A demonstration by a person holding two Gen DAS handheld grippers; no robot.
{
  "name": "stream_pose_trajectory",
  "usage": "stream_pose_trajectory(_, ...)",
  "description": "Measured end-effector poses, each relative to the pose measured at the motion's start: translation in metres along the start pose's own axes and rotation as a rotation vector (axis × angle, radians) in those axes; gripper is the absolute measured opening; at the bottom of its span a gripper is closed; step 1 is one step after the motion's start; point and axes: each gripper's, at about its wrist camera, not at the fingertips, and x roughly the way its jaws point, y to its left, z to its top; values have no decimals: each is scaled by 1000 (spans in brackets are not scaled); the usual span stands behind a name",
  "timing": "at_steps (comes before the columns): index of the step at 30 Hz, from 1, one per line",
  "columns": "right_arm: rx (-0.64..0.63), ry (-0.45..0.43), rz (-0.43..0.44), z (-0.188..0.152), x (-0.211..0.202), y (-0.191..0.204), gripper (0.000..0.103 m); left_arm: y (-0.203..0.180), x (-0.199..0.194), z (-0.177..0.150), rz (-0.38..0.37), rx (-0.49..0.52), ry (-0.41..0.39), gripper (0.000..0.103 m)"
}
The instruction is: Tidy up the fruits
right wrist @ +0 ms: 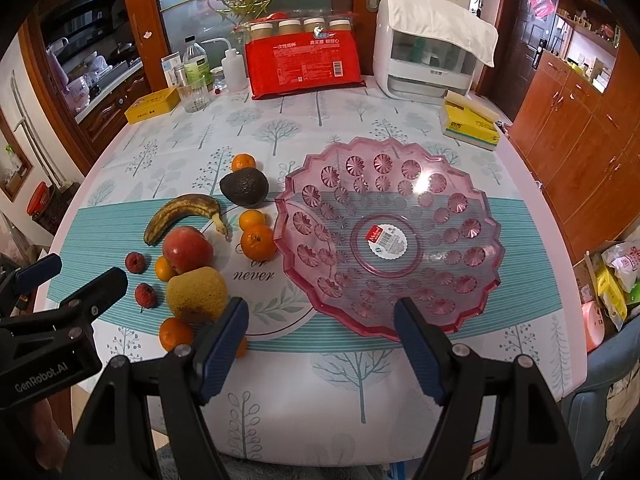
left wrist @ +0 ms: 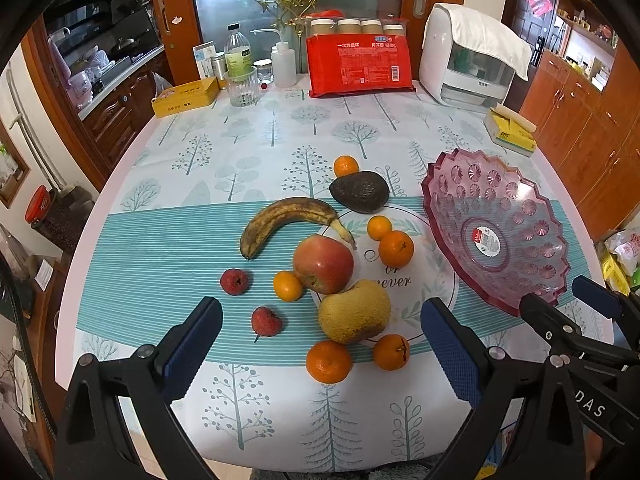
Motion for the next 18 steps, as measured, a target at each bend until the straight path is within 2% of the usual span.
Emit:
stream_pose_trajectory(7,9,-8,7,3,-3,11,76,10,-2,4,0,17,-8,99)
stream_pose_trajectory(18,63,25,-4,12,5,35,76,38,8,25,-10,69,25,99)
